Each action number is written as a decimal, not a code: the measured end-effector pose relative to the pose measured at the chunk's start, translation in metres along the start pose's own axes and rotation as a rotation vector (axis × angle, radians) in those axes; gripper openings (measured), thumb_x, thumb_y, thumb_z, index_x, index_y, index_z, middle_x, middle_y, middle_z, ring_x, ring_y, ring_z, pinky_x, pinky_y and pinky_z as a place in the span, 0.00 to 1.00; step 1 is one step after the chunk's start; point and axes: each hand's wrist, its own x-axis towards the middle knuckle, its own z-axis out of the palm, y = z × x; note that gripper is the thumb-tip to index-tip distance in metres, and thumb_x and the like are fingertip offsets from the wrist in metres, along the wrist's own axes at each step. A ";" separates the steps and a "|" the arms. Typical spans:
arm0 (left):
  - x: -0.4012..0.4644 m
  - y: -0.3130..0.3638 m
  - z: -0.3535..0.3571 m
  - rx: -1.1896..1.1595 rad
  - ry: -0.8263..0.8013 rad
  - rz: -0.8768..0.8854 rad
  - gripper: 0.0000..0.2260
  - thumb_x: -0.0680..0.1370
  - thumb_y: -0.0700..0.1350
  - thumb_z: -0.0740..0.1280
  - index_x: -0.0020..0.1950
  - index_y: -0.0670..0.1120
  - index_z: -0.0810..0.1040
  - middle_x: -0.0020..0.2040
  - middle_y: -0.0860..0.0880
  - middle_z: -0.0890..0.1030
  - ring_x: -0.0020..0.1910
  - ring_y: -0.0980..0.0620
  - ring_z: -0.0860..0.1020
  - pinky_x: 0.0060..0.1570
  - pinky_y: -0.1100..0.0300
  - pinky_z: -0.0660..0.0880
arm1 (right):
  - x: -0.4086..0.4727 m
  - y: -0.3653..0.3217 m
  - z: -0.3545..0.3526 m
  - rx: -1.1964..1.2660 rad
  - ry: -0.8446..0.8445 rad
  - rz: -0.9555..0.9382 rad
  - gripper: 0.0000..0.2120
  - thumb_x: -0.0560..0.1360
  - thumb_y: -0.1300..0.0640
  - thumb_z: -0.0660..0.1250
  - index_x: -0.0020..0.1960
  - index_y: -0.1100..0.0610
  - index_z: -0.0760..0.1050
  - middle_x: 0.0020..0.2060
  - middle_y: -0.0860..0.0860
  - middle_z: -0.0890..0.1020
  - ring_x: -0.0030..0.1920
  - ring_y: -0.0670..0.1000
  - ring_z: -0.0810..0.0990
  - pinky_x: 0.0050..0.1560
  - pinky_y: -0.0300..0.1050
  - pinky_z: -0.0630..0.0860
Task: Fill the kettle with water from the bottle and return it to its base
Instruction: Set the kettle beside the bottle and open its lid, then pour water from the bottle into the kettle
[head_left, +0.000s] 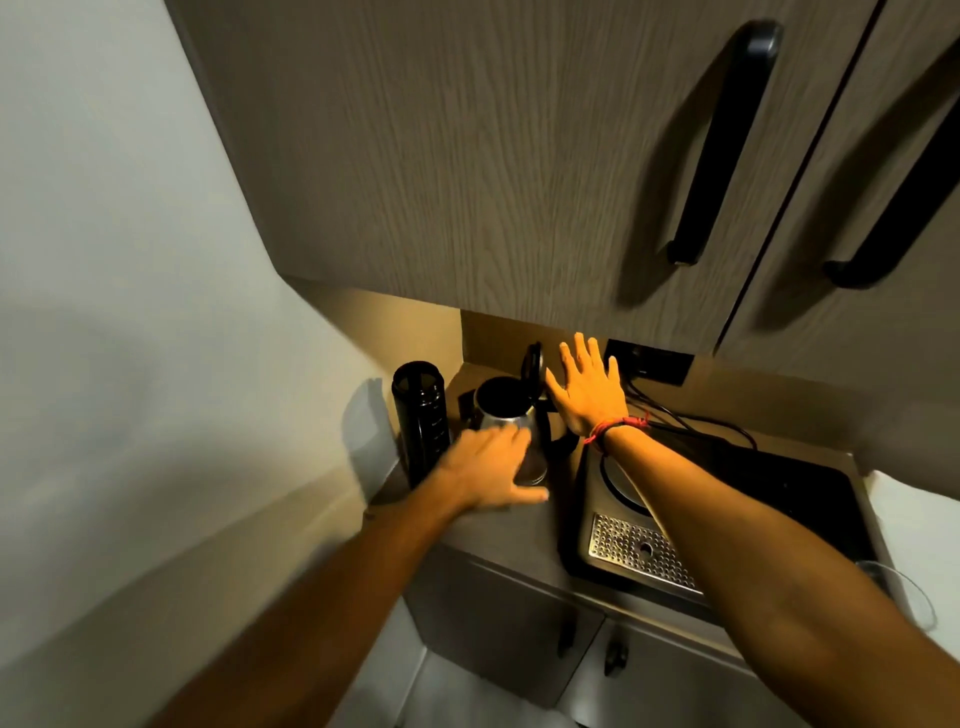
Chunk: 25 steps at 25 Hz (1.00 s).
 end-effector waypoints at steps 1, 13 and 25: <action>-0.005 0.008 0.027 -0.018 -0.122 -0.035 0.34 0.72 0.68 0.65 0.66 0.43 0.69 0.62 0.42 0.75 0.59 0.41 0.76 0.50 0.46 0.75 | 0.000 0.000 0.000 -0.004 -0.006 0.010 0.33 0.80 0.38 0.45 0.80 0.54 0.48 0.80 0.55 0.48 0.80 0.56 0.43 0.79 0.61 0.43; -0.008 -0.009 0.038 0.059 0.471 0.023 0.28 0.75 0.65 0.63 0.63 0.44 0.69 0.57 0.43 0.71 0.52 0.44 0.75 0.39 0.55 0.72 | 0.004 0.004 0.006 -0.025 -0.010 0.006 0.34 0.80 0.37 0.43 0.80 0.54 0.48 0.80 0.54 0.46 0.80 0.55 0.42 0.79 0.61 0.43; -0.025 -0.090 0.026 -0.986 0.505 -0.718 0.41 0.63 0.47 0.83 0.72 0.45 0.69 0.65 0.43 0.78 0.65 0.41 0.76 0.64 0.44 0.75 | 0.004 0.003 0.012 0.033 -0.026 0.021 0.34 0.80 0.37 0.41 0.80 0.54 0.45 0.80 0.53 0.44 0.80 0.55 0.40 0.79 0.61 0.42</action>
